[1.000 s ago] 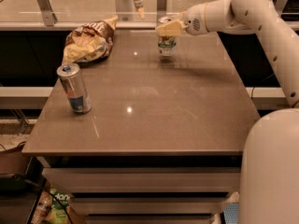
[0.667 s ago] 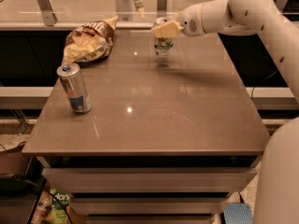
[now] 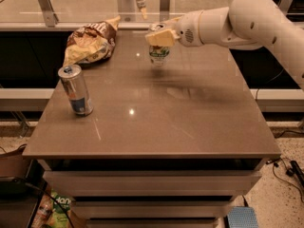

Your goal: Move 7up can near redbull can

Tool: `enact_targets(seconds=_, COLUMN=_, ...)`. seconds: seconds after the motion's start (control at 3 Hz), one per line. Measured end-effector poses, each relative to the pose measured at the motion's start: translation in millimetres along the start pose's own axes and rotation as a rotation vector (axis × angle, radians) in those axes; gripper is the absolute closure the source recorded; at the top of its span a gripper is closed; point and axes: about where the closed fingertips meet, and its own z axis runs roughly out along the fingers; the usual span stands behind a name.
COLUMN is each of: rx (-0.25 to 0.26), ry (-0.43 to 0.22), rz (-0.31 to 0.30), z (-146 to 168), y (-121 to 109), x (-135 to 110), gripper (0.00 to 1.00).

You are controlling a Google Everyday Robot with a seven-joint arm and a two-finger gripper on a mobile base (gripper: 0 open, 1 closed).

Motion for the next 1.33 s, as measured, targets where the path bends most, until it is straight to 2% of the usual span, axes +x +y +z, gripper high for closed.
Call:
enact_targets(seconds=0.67, rx=0.010, ry=-0.046, rz=-0.010, z=-6, y=46, x=7, gripper=1.00)
enact_targets(seconds=1.33, rx=-0.008, ry=-0.028, rz=-0.011, z=-9, y=89, x=19, gripper=1.00)
